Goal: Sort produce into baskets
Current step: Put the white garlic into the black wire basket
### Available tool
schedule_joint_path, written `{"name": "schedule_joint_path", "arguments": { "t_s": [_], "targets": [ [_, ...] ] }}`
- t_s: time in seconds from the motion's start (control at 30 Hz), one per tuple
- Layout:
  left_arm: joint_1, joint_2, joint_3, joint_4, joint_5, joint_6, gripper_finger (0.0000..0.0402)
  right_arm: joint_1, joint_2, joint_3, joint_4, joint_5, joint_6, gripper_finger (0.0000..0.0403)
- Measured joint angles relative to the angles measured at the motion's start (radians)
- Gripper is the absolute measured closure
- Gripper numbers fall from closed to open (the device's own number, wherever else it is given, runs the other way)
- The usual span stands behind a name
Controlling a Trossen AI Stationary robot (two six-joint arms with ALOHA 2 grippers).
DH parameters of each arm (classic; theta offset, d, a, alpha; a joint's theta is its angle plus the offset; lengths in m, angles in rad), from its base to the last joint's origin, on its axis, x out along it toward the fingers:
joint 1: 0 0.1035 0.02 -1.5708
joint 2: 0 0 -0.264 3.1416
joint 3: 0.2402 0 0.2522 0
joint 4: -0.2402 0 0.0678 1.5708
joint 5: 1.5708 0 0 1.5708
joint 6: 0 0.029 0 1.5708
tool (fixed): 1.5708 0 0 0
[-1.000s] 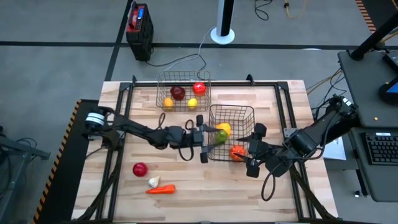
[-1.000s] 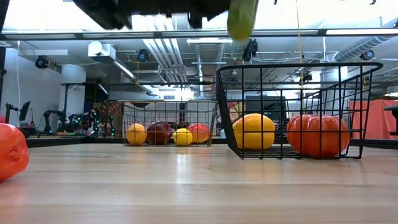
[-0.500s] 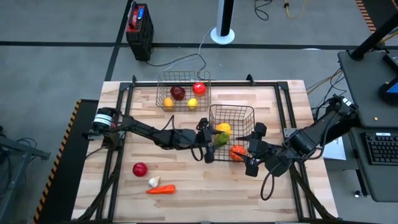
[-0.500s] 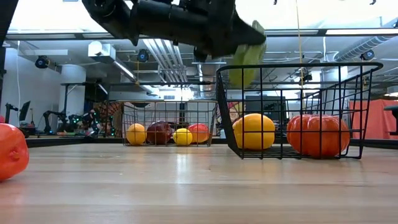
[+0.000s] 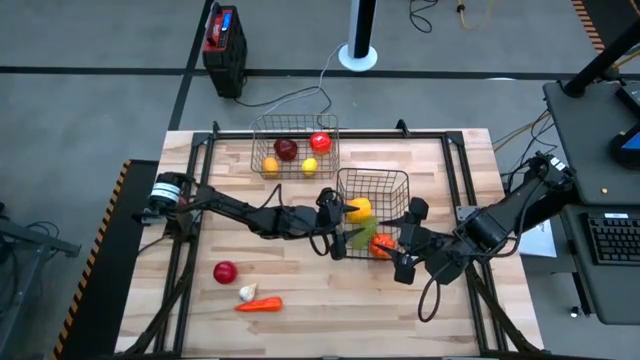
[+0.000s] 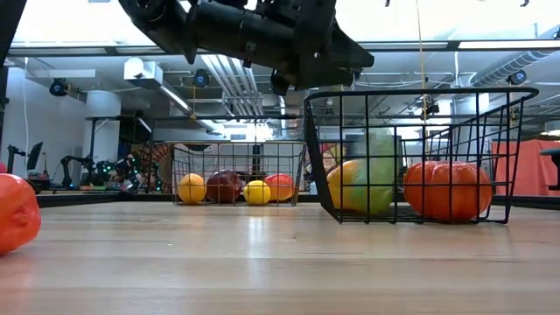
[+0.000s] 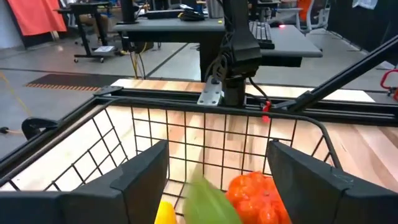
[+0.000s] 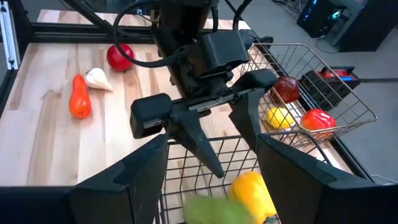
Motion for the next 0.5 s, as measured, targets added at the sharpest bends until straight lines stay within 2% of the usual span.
{"name": "schedule_joint_path", "arguments": {
  "t_s": [0.27, 0.4, 0.5],
  "targets": [
    [-0.019, -0.054, 0.0, -0.044, 0.001, 0.007, 0.0139, 0.0, 0.0, -0.005, 0.0, 0.0, 0.029, 0.0165],
    [-0.065, -0.164, 0.0, -0.218, 0.002, 0.039, 0.0139, 0.0, 0.0, -0.006, 0.002, 0.0, 0.046, 0.0165],
    [-0.115, -0.267, 0.0, -0.413, 0.002, 0.04, 0.0139, 0.0, 0.0, -0.015, 0.002, 0.006, 0.071, 0.0165]
  ]
}}
